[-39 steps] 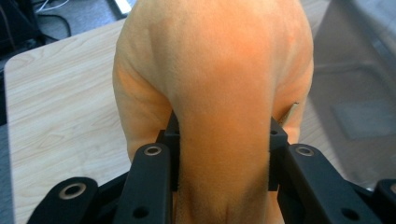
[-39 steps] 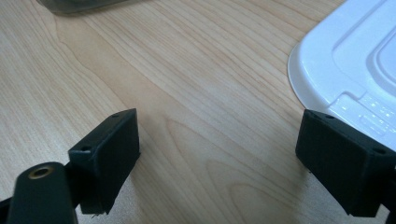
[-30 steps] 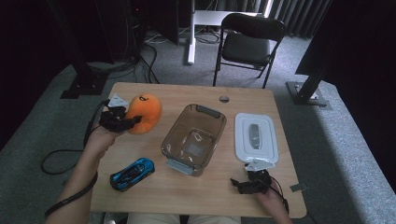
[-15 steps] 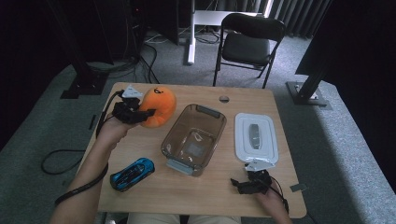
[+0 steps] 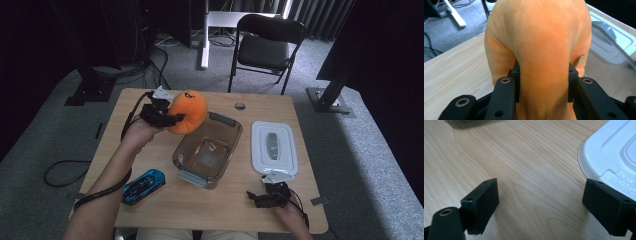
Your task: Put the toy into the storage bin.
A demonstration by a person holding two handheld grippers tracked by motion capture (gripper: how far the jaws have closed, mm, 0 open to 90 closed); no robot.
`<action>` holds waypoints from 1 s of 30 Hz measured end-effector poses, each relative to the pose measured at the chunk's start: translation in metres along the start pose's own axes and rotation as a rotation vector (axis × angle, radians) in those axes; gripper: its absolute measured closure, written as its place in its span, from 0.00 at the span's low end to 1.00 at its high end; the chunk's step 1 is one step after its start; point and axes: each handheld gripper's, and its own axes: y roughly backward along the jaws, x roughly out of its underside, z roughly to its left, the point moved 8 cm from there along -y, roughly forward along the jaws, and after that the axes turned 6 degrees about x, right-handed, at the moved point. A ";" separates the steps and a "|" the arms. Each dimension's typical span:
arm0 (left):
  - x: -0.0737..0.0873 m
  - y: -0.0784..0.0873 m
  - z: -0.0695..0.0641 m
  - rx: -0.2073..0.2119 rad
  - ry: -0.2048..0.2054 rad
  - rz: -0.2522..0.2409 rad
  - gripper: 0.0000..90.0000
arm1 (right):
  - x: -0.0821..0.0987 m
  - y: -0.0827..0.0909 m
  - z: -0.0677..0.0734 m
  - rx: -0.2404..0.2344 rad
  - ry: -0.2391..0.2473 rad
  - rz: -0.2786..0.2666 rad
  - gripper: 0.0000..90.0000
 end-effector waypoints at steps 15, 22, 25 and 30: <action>-0.019 -0.045 -0.028 0.063 -0.023 0.055 0.74 | 0.000 0.000 0.000 0.000 0.000 0.000 0.15; -0.020 -0.059 -0.037 0.081 -0.038 0.082 0.74 | 0.000 0.000 0.000 -0.001 0.000 0.000 0.15; -0.018 -0.062 -0.043 0.095 -0.043 0.092 0.73 | 0.000 0.000 0.000 -0.001 -0.001 -0.001 0.15; -0.012 -0.069 -0.049 0.103 -0.055 0.119 0.73 | 0.000 0.000 0.000 -0.001 -0.001 0.000 0.15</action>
